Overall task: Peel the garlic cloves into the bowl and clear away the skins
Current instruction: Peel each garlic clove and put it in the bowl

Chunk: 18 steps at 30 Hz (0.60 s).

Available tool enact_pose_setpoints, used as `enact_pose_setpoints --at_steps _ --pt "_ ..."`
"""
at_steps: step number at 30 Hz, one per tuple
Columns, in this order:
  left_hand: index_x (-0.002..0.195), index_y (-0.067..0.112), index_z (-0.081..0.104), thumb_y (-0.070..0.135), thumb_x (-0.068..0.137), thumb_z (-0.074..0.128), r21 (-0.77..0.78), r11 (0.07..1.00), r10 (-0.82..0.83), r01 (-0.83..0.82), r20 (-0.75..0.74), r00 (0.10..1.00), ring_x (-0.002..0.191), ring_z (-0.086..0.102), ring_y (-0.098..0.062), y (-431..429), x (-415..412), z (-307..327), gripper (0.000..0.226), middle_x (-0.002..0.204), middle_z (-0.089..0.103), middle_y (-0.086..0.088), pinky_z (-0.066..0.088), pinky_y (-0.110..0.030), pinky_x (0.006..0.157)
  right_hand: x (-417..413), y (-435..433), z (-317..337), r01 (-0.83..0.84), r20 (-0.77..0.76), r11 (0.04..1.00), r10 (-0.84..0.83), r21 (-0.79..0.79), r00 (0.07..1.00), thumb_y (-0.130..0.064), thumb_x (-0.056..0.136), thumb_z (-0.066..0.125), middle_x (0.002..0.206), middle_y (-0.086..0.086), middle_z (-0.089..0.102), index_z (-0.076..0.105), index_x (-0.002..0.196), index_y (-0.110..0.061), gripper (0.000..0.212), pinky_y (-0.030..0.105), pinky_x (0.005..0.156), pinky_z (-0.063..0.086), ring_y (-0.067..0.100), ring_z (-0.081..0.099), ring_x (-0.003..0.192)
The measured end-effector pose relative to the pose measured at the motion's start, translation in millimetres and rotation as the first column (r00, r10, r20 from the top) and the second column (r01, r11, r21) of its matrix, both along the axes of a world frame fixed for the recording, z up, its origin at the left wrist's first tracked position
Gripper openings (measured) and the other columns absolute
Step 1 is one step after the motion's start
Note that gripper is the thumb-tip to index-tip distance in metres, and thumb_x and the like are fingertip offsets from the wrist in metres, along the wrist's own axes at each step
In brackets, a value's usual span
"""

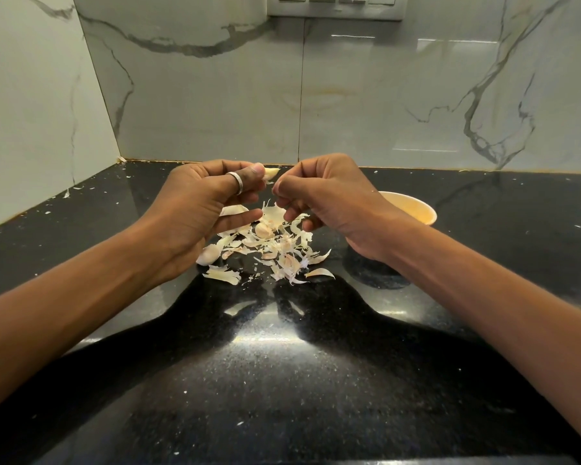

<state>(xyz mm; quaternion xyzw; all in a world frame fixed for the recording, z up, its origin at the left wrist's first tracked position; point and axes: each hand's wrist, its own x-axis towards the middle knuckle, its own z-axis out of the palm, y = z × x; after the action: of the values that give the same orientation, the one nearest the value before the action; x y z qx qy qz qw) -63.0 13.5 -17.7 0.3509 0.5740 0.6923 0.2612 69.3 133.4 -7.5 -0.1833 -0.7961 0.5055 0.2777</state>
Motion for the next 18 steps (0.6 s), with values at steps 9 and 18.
enact_pose_setpoints --at_steps 9,18 --pt "0.099 0.008 0.074 0.027 0.088 0.071 0.0 1.0 0.015 -0.015 0.01 1.0 0.086 0.065 -0.013 -0.5 3.0 2.0 0.022 0.088 0.072 -0.005 0.061 -0.029 0.07 -1.2 3.6 -0.7 0.034 0.007 0.996 -0.035 0.079 0.999 -0.004 0.092 0.068 0.08 0.005 0.072 0.071 0.094 -0.008 0.005 0.028 0.052 0.051 0.01 0.069 0.062" --pt "0.102 0.006 0.075 0.032 0.088 0.072 0.006 0.999 0.042 -0.042 0.016 0.999 0.085 0.061 -0.015 -0.5 1.3 1.7 0.03 0.084 0.068 -0.004 0.06 -0.029 0.069 -4.0 7.7 -4.3 0.066 -0.145 0.927 -0.013 0.37 0.989 -0.017 0.079 0.083 0.103 -0.002 0.071 0.067 0.108 -0.021 0.034 0.046 0.068 0.063 0.024 0.075 0.078"
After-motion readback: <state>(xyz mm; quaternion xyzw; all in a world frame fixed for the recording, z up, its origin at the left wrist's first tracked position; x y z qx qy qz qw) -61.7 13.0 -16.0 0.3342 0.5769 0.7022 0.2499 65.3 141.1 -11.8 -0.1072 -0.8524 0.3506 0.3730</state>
